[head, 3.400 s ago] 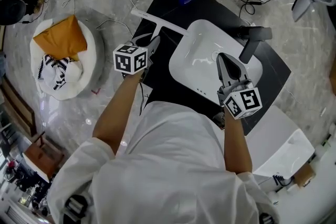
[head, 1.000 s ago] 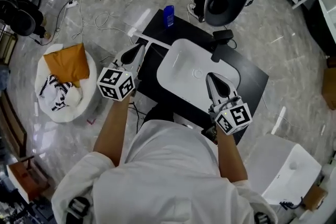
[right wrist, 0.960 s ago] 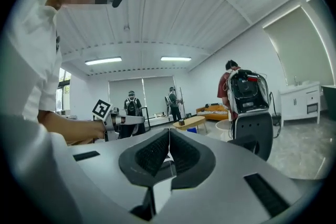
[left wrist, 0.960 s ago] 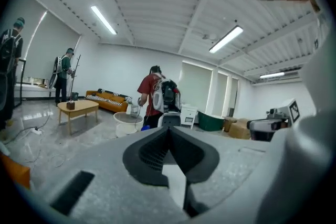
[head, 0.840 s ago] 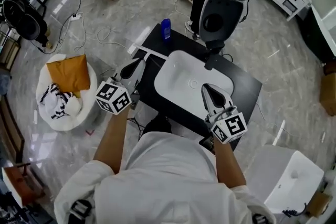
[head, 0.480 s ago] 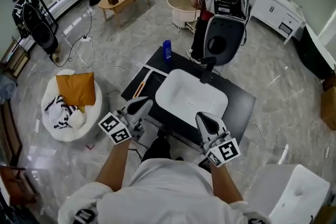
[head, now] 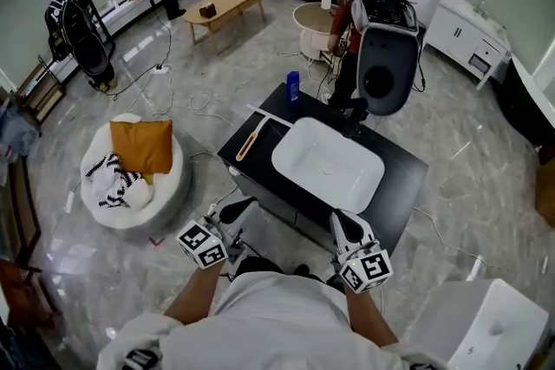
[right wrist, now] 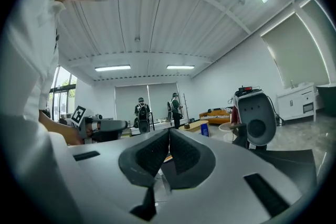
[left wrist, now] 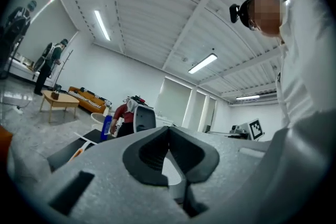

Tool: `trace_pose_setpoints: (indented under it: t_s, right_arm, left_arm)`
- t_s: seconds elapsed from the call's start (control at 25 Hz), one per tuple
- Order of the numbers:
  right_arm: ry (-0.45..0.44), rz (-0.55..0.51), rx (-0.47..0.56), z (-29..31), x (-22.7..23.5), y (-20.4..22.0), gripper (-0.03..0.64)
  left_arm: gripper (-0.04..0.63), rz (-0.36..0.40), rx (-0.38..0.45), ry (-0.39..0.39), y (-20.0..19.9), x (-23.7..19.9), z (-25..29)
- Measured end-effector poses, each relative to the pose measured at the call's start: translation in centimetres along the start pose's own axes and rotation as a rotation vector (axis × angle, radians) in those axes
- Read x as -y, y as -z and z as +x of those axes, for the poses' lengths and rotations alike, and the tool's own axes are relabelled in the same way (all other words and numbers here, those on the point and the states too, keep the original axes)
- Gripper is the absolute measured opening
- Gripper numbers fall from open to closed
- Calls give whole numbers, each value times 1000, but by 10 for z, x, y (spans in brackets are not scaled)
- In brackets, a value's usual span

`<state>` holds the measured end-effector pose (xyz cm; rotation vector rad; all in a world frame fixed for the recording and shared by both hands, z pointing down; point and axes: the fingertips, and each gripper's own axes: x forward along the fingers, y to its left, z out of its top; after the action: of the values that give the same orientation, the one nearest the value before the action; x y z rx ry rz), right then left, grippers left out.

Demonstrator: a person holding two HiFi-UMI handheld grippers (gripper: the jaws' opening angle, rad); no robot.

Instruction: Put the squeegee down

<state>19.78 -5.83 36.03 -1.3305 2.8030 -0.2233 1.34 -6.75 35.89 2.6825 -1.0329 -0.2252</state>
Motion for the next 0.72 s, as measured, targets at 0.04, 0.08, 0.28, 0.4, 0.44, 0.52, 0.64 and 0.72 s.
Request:
trace_pose_setpoints:
  t_s: [0.04,0.08,0.28,0.4,0.44,0.52,0.64,0.72]
  right_arm:
    - [10,-13,-7,-2,-4,3,15]
    - [23,-26,-13,-4,-8,5,15]
    - [114,-49,-22,-7,-33,6,15]
    - [161,-56,-14,-7,-55,7,15]
    - [171,-60,-10,-4,-63,7,15]
    - [188,-62,2,2,-75,6,14]
    - [207,-65,-1,4,-95,12,15]
    - [219,-52,-16,3,-107,21,15]
  left_arm:
    - [15,25,-3,-32,2,-2,-7]
    - [15,51,-8,-61,5,-4,-13]
    - [15,95,-22,-152,11,-17,-49]
    - [15,148,-31,-181,5,-24,-75]
    - [15,160,-32,-192,3,-28,-84]
    - [15,162,-30,-216,0,-39,-98]
    - [15,139,-34,-214,6,-45,-116]
    - [15,115,-50,-184,16,-41,-124]
